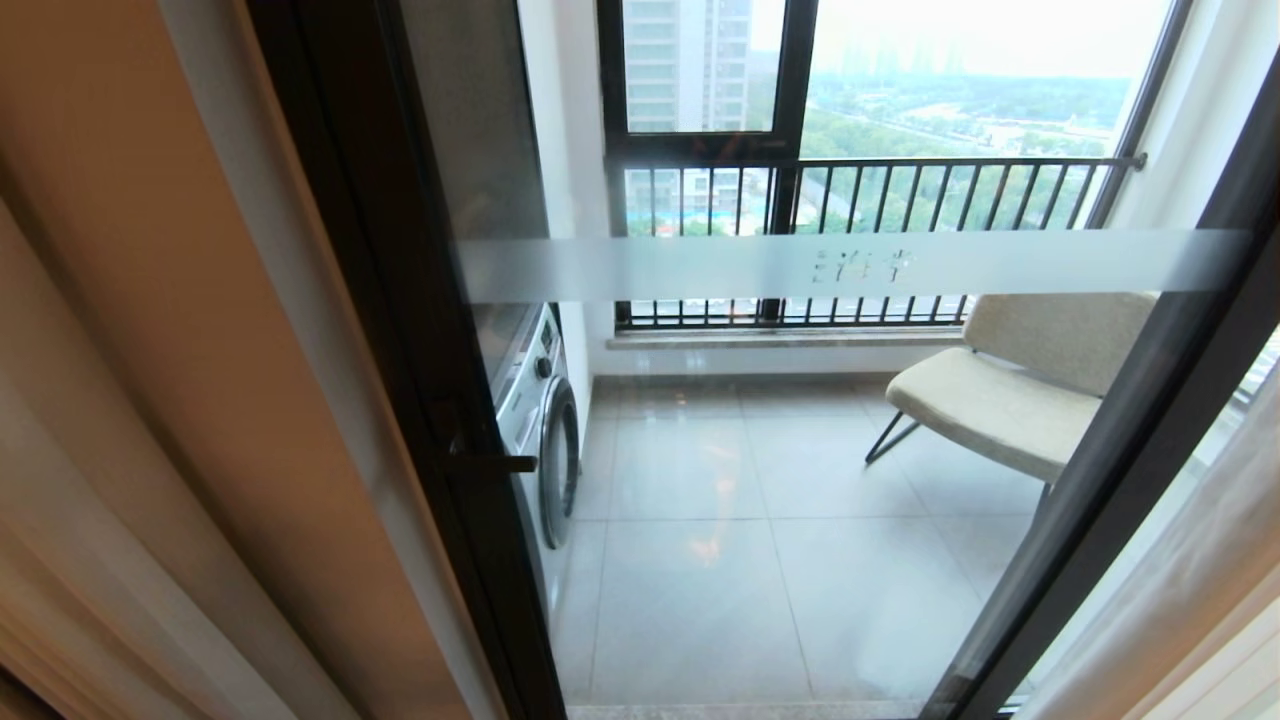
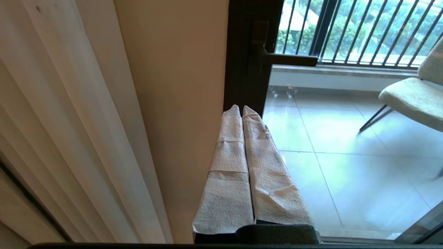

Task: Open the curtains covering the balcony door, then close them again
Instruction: Pull the inner curtains open on both sides

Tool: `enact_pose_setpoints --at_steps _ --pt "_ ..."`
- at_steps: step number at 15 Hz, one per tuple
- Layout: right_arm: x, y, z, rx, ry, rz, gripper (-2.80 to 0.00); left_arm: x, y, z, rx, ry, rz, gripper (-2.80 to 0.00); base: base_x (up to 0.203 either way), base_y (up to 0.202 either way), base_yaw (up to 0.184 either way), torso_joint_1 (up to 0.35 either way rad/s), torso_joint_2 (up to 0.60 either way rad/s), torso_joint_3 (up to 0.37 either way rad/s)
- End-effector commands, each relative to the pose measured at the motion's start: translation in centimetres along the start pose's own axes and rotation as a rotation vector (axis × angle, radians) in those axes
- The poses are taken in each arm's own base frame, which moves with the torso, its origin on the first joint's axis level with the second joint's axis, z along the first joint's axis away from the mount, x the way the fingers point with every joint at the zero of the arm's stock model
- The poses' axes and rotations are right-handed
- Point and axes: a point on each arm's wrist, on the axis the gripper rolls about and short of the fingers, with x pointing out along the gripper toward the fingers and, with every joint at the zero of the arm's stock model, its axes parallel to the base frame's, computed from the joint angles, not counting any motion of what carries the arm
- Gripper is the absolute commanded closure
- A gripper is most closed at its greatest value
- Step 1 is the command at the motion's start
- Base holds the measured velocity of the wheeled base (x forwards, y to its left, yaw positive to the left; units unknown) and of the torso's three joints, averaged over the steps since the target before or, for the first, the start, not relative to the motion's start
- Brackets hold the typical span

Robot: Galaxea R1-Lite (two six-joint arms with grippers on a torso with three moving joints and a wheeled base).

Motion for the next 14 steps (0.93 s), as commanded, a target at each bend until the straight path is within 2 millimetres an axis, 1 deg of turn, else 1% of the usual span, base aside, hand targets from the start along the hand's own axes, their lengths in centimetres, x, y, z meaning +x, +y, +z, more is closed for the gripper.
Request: enact_pose_setpoints --at_steps 1,14 --pt "0.00 0.00 0.00 0.000 0.000 0.001 0.00 -0.06 0.01 -0.06 -0.001 -0.007 0.000 0.00 0.000 0.000 0.000 0.000 0.00 0.000" --pt "0.00 0.00 0.00 0.000 0.000 0.001 0.00 -0.07 0.00 -0.04 0.000 -0.007 -0.002 0.00 0.000 0.000 0.000 0.000 0.00 0.000"
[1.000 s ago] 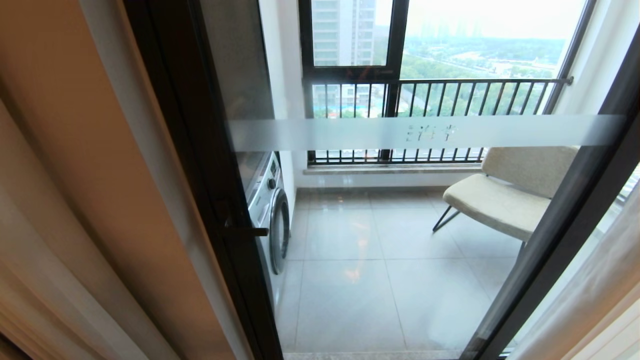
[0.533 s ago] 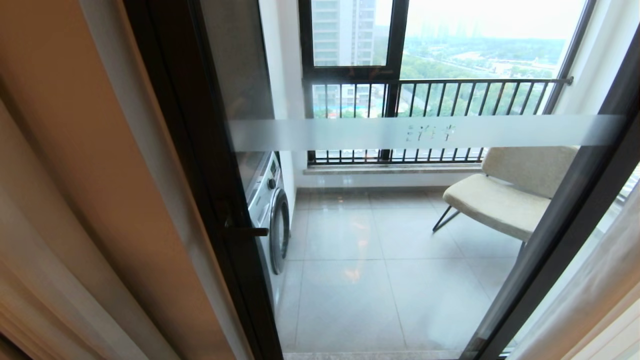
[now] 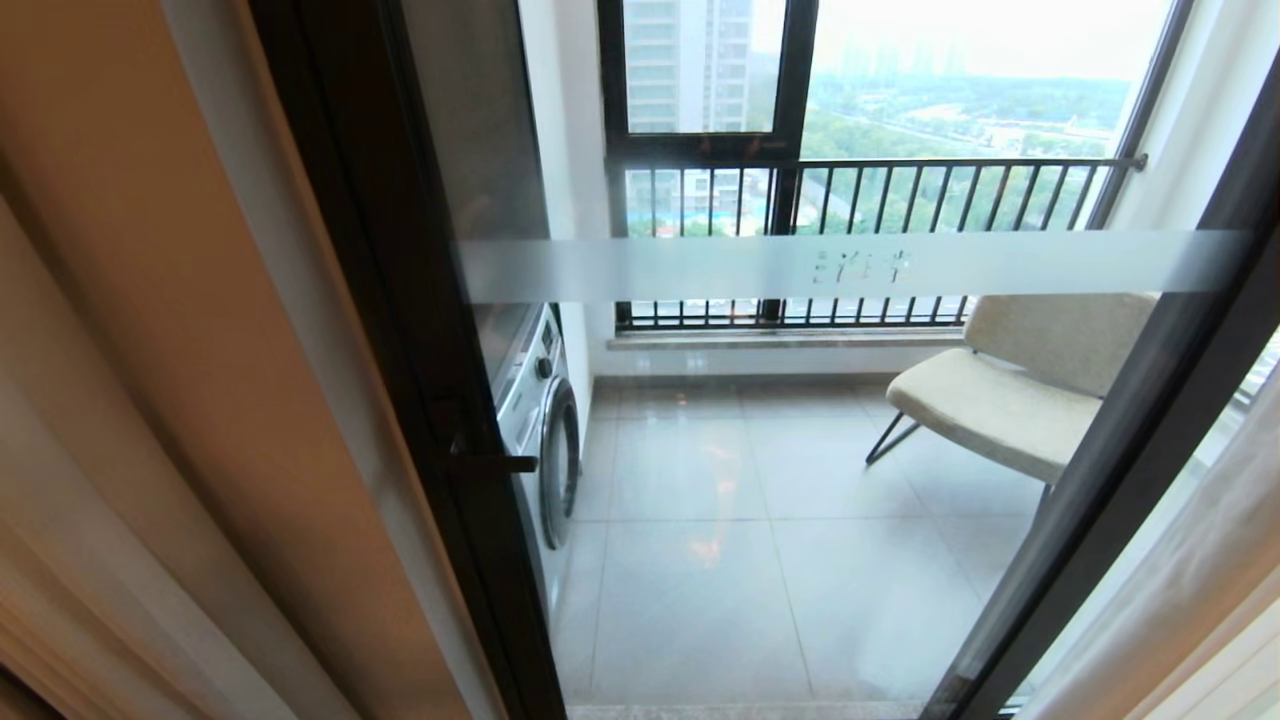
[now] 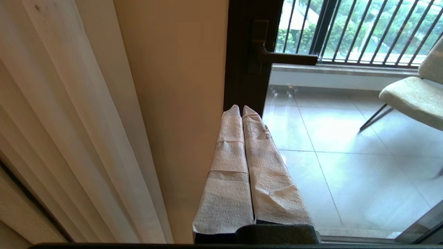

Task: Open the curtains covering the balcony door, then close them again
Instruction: Pull the inner curtains open on both sides

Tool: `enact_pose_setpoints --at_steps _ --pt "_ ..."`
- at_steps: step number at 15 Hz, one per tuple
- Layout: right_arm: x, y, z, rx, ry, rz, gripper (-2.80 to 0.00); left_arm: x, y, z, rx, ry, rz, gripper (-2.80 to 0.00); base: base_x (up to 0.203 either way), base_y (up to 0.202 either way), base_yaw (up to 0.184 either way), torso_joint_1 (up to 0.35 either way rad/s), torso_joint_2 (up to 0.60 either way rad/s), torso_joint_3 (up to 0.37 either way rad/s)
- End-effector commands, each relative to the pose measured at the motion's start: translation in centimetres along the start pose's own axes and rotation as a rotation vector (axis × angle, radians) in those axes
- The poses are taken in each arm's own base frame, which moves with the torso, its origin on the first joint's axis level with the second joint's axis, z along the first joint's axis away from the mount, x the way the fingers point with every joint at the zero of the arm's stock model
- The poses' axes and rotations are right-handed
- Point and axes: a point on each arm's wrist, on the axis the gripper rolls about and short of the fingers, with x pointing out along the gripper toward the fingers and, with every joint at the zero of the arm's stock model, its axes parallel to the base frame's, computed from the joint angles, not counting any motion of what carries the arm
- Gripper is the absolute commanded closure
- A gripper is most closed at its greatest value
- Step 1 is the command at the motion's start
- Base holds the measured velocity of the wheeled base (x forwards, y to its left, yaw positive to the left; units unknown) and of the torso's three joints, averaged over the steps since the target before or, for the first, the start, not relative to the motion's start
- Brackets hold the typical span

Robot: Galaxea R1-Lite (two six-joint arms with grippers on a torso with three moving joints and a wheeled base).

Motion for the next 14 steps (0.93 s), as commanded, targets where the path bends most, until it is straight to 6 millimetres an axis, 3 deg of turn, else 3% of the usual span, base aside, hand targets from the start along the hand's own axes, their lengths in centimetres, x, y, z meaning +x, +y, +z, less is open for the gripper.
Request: enact_pose_setpoints --at_steps 1,4,14 --pt "0.00 0.00 0.00 0.000 0.000 0.000 0.00 -0.02 0.00 -0.01 -0.001 -0.002 0.000 0.00 0.000 0.000 0.000 0.000 0.00 0.000" --pt "0.00 0.00 0.00 0.000 0.000 0.000 0.00 -0.02 0.00 0.02 -0.001 -0.005 0.000 0.00 0.002 -0.088 0.008 0.004 0.01 0.004" --pt "0.00 0.00 0.00 0.000 0.000 0.001 0.00 -0.01 0.00 -0.02 -0.001 -0.004 0.000 0.00 0.000 -0.189 0.000 0.003 0.00 0.002"
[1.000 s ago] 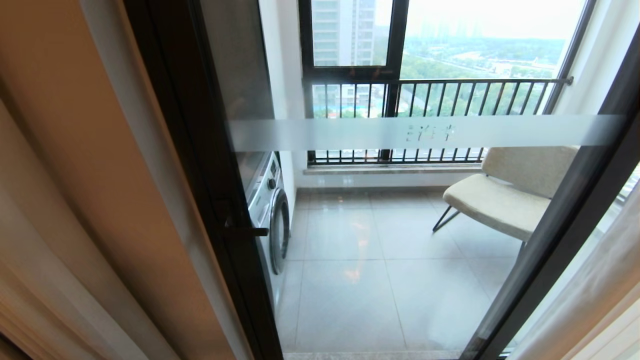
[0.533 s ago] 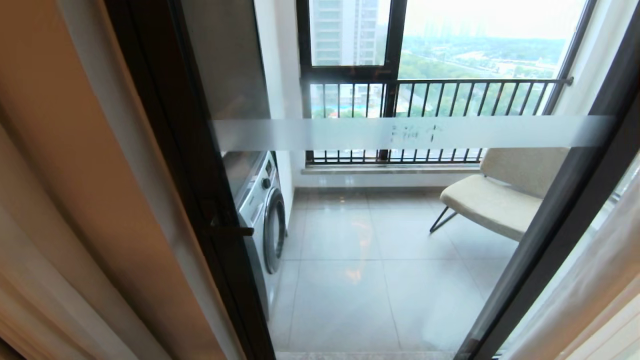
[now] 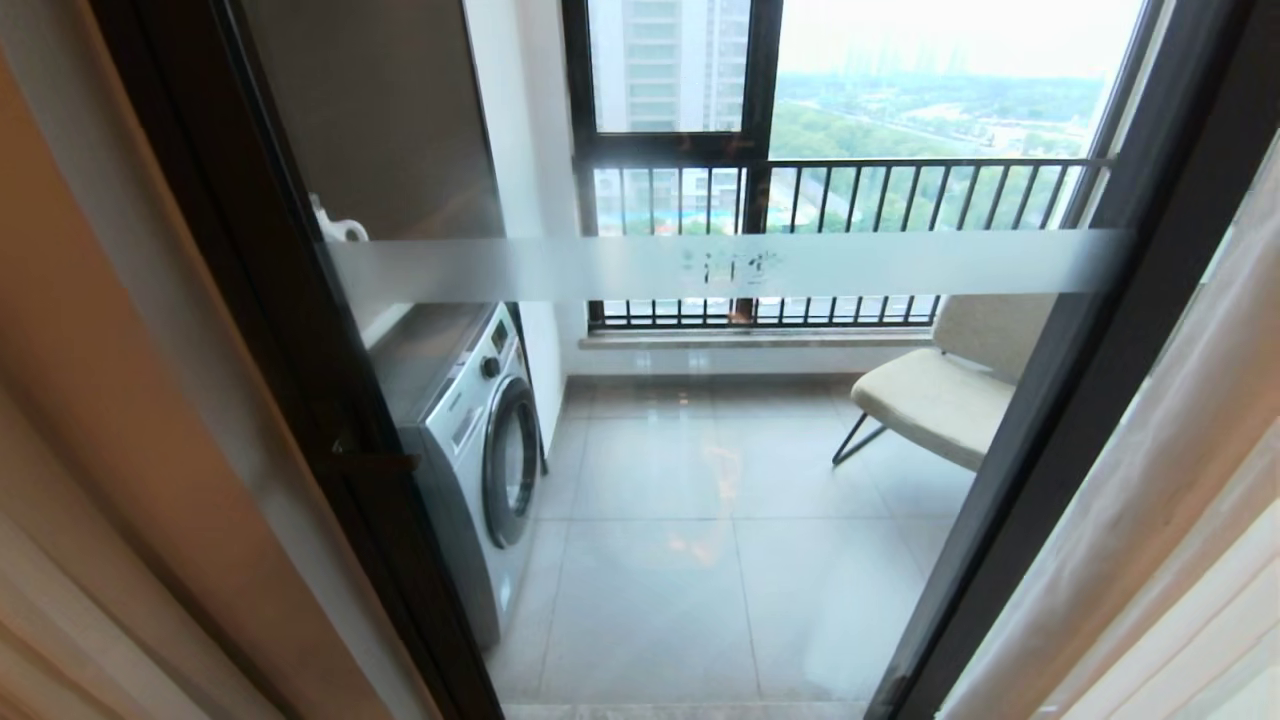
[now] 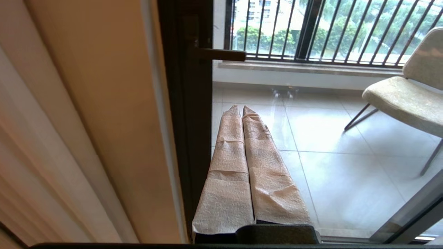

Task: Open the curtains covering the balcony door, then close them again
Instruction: Pull the inner curtains open on both sides

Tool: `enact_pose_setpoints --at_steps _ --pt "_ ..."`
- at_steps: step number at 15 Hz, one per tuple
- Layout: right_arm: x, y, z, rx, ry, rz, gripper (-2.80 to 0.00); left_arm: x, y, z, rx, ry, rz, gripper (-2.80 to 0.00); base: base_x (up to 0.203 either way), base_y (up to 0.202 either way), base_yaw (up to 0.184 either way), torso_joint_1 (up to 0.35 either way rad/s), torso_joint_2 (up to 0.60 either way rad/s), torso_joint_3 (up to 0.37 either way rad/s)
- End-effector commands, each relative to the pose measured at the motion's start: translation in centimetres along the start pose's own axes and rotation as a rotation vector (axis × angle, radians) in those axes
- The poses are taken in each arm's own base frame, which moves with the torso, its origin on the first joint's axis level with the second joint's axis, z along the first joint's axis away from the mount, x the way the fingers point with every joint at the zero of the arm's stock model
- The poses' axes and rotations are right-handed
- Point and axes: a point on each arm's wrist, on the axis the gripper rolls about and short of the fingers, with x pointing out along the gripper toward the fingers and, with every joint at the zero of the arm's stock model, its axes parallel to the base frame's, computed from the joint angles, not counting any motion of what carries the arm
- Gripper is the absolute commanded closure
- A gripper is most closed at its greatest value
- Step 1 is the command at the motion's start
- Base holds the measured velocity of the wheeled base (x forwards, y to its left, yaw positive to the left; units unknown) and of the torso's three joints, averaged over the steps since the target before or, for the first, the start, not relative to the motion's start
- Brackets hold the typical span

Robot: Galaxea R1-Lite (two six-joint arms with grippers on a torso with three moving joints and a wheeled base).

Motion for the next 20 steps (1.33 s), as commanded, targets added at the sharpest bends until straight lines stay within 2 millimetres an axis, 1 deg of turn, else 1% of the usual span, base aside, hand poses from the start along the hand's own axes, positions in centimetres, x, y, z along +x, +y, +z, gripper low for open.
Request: enact_pose_setpoints --at_steps 1,10,20 --pt "0.00 0.00 0.00 0.000 0.000 0.001 0.00 -0.02 0.00 0.02 -0.001 -0.004 0.000 0.00 0.000 -0.191 -0.002 0.002 0.00 -0.001" --pt "0.00 0.00 0.00 0.000 0.000 0.001 0.00 -0.02 0.00 0.02 -0.001 -0.004 0.002 0.00 0.000 -0.180 0.001 0.003 0.00 0.002" --pt "0.00 0.00 0.00 0.000 0.000 0.000 0.00 -0.02 0.00 0.02 -0.003 -0.004 0.002 0.00 0.000 -0.006 0.000 0.001 0.00 0.000"
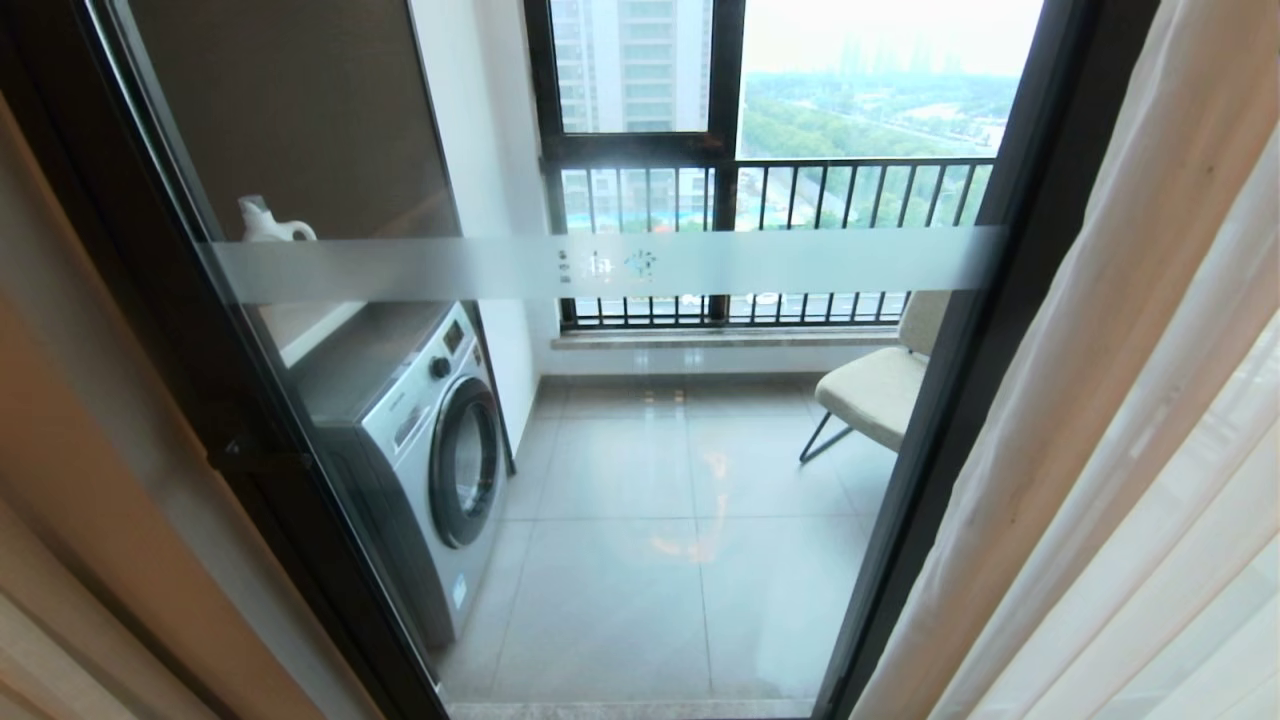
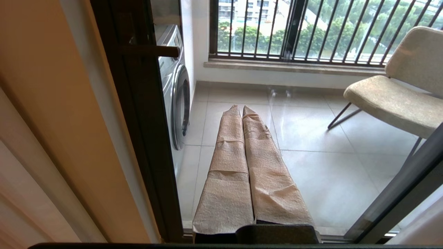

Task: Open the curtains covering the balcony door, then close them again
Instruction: Pull the inner curtains open on both sides

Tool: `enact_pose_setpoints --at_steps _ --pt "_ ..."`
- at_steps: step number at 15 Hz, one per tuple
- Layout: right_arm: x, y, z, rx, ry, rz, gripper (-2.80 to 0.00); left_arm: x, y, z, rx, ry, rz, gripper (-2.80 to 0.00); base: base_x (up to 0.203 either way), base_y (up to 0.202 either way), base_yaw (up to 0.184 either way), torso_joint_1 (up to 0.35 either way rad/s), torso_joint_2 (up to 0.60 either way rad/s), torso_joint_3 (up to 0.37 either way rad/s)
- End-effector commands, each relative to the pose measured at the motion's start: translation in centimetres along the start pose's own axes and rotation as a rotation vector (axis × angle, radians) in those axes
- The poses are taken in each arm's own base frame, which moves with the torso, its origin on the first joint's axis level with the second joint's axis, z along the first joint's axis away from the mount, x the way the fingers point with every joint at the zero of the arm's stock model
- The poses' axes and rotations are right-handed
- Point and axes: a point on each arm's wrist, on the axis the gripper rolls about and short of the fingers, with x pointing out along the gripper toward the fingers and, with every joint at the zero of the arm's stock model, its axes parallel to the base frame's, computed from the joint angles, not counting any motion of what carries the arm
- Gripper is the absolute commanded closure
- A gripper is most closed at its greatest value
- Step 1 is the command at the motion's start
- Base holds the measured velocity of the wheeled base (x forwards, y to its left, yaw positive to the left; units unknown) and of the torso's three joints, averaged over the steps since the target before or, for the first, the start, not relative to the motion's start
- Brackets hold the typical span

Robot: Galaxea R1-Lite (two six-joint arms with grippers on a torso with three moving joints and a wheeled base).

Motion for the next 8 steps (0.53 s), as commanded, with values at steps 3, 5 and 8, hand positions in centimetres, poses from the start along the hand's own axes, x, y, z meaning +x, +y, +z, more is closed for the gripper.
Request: enact_pose_setpoints --at_steps 3,5,8 --pt "0.00 0.00 0.00 0.000 0.000 -0.001 0.00 -0.01 0.01 -0.02 -0.001 -0.001 0.002 0.00 0.000 0.000 0.000 0.000 0.00 0.000" --pt "0.00 0.00 0.00 -0.006 0.000 0.001 0.00 -0.01 0.01 -0.02 -0.001 -0.001 0.002 0.00 0.000 0.000 0.000 0.000 0.00 0.000" --pt "0.00 0.00 0.01 -0.003 -0.002 0.002 0.00 -0.01 0.01 -0.01 -0.001 -0.002 0.002 0.00 0.000 0.000 0.000 0.000 0.00 0.000"
